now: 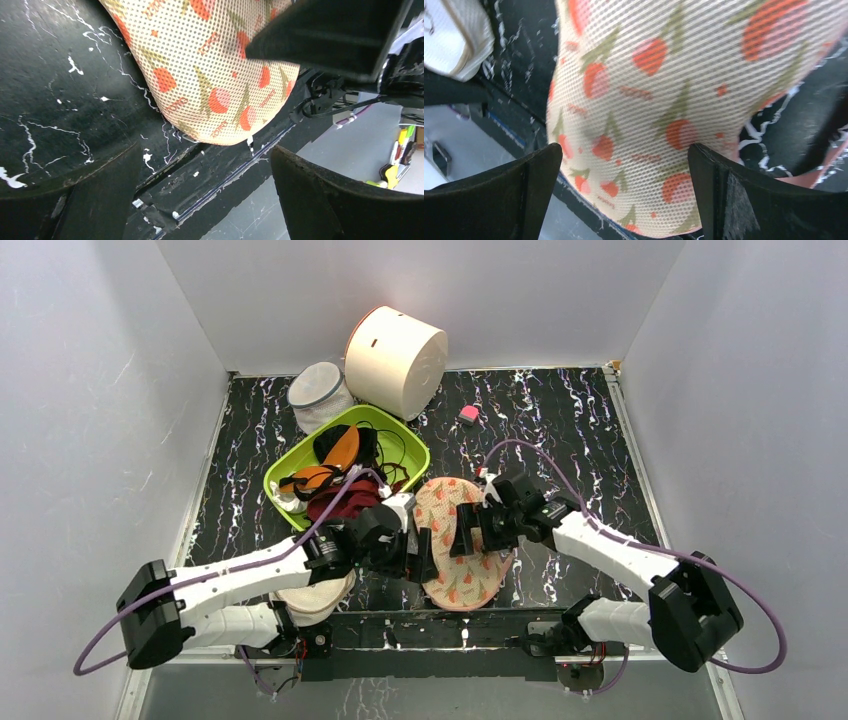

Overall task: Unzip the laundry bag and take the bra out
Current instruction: Move the laundry bag to the center of the board.

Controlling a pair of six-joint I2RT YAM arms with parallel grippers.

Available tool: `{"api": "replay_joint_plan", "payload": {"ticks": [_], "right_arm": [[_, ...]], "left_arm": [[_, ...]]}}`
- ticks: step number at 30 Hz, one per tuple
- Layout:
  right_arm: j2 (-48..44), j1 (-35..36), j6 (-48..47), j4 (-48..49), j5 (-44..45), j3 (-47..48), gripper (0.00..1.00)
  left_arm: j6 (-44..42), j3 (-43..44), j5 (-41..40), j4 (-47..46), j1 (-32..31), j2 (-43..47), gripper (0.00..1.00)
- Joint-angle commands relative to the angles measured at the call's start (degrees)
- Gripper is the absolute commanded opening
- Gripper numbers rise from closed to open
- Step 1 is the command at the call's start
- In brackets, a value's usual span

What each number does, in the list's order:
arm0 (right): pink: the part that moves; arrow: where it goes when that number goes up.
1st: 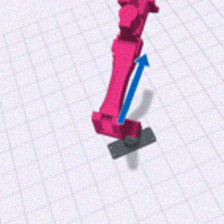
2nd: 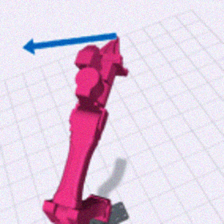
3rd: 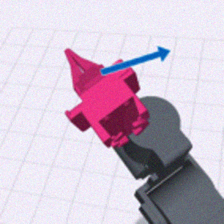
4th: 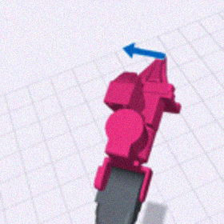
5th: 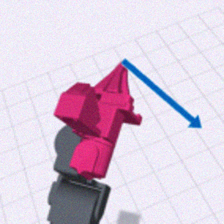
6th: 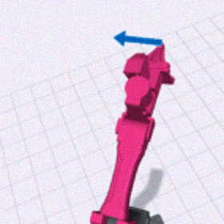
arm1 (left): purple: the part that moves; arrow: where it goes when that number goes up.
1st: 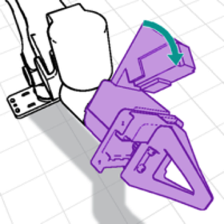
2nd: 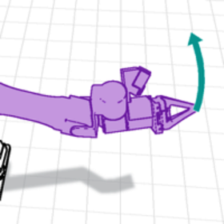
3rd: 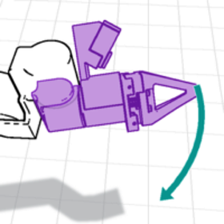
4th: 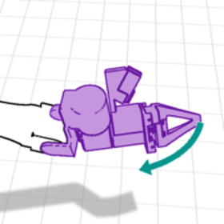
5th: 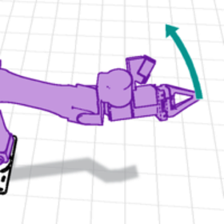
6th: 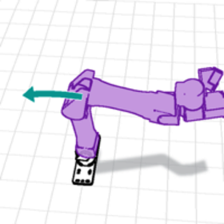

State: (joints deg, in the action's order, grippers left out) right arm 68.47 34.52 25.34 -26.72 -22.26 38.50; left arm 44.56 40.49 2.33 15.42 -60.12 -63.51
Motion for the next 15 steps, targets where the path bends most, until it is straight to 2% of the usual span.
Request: {"api": "replay_joint_plan", "payload": {"ticks": [1,6,10,15], "right_arm": [[3.6,-5.1,1.3,4.9,6.9,0.2,0.98],[7.6,-13.3,-1.7,5.8,10.7,4.9,0.98],[6.8,-13.6,-3.8,4.6,12.0,11.7,0.98],[3.5,-13.5,-5.9,1.5,6.8,13.8,0.98]], "left_arm": [[2.3,0.3,-3.9,-2.4,-3.3,-2.1,0.98],[2.0,2.9,-6.1,-2.6,-7.3,-5.8,0.98],[1.8,3.4,-6.5,-4.8,-9.5,-8.4,0.98],[3.1,1.2,-8.0,-7.9,-9.8,-10.0,0.98]]}}
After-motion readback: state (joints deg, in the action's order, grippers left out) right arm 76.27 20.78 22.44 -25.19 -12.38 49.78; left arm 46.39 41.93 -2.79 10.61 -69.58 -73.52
